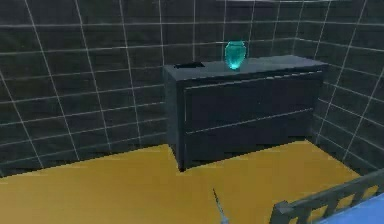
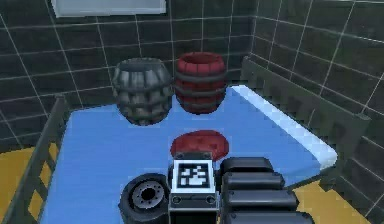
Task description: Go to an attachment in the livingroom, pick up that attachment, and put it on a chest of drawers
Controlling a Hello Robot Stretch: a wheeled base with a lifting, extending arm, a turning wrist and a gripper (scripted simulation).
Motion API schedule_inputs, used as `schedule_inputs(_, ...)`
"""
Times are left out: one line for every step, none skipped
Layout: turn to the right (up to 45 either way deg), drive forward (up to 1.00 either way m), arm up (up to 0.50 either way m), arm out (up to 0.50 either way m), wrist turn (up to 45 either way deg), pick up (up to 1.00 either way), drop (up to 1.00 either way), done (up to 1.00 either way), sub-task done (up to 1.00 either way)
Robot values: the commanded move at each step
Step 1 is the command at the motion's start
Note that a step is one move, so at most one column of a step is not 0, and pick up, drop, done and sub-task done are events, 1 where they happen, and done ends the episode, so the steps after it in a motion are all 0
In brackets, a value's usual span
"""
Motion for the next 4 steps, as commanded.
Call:
schedule_inputs(0.0,0.8,0.0,0.0,0.0,0.0,0.0,0.0,0.0)
schedule_inputs(33.0,0.0,0.0,0.0,0.0,0.0,0.0,0.0,0.0)
schedule_inputs(0.0,0.35,0.0,0.0,0.0,0.0,0.0,0.0,0.0)
schedule_inputs(18.0,0.0,0.0,0.0,0.0,0.0,0.0,0.0,0.0)
